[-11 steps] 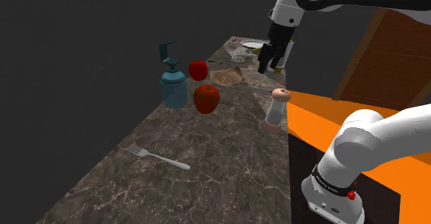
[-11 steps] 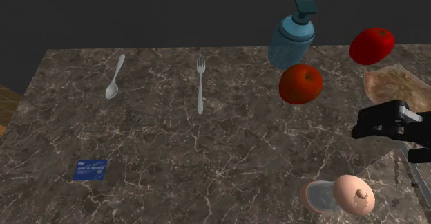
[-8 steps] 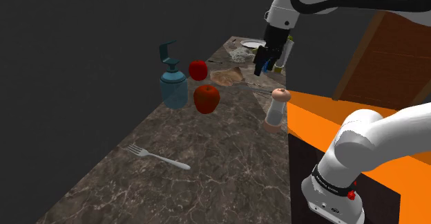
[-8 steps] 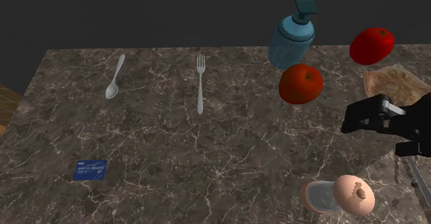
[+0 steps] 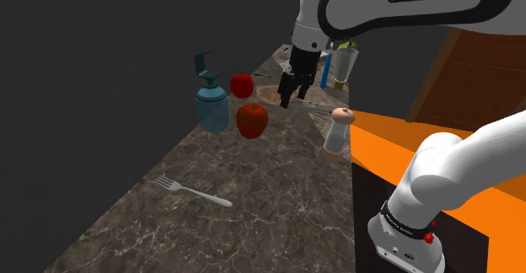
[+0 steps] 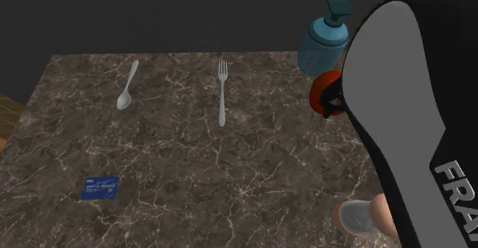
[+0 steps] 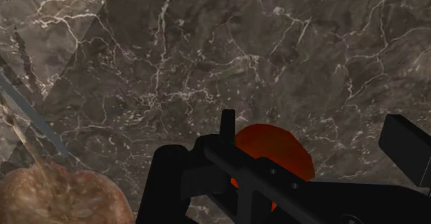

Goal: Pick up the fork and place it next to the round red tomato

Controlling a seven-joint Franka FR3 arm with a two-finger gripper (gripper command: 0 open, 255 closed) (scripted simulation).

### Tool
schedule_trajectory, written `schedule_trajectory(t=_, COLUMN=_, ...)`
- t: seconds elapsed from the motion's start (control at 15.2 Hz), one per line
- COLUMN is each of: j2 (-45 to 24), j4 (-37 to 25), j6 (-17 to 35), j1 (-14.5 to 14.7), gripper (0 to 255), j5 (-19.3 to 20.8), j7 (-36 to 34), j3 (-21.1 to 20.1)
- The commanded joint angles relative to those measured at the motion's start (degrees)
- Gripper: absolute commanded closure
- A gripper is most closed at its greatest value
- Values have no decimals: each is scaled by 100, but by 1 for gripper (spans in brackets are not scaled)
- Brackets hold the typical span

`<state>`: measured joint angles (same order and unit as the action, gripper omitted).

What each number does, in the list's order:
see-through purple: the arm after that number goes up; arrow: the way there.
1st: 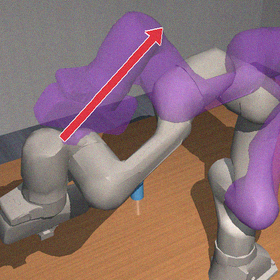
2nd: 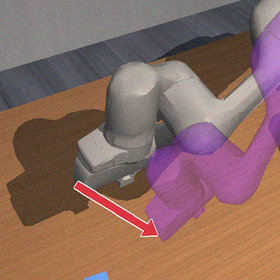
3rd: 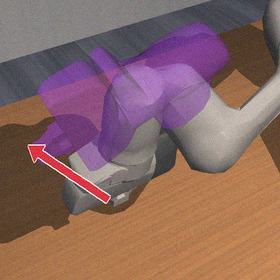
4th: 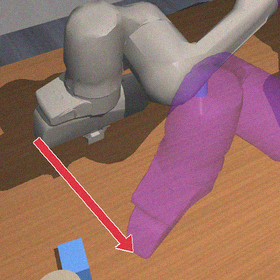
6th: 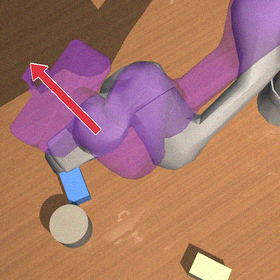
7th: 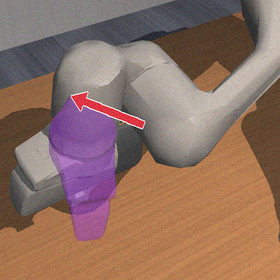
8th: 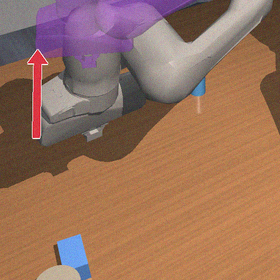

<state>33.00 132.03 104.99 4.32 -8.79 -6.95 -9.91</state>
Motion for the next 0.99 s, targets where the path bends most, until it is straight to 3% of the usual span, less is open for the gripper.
schedule_trajectory(t=0.0, j2=-298, j4=-83, j6=234, j1=62, gripper=0, j5=-32, j7=-174, j3=-215)
schedule_trajectory(t=0.46, j2=-1415, j4=-593, j6=871, j1=228, gripper=0, j5=75, j7=-837, j3=-938)
schedule_trajectory(t=0.92, j2=-2747, j4=-1405, j6=1318, j1=392, gripper=0, j5=613, j7=-1655, j3=-1580)
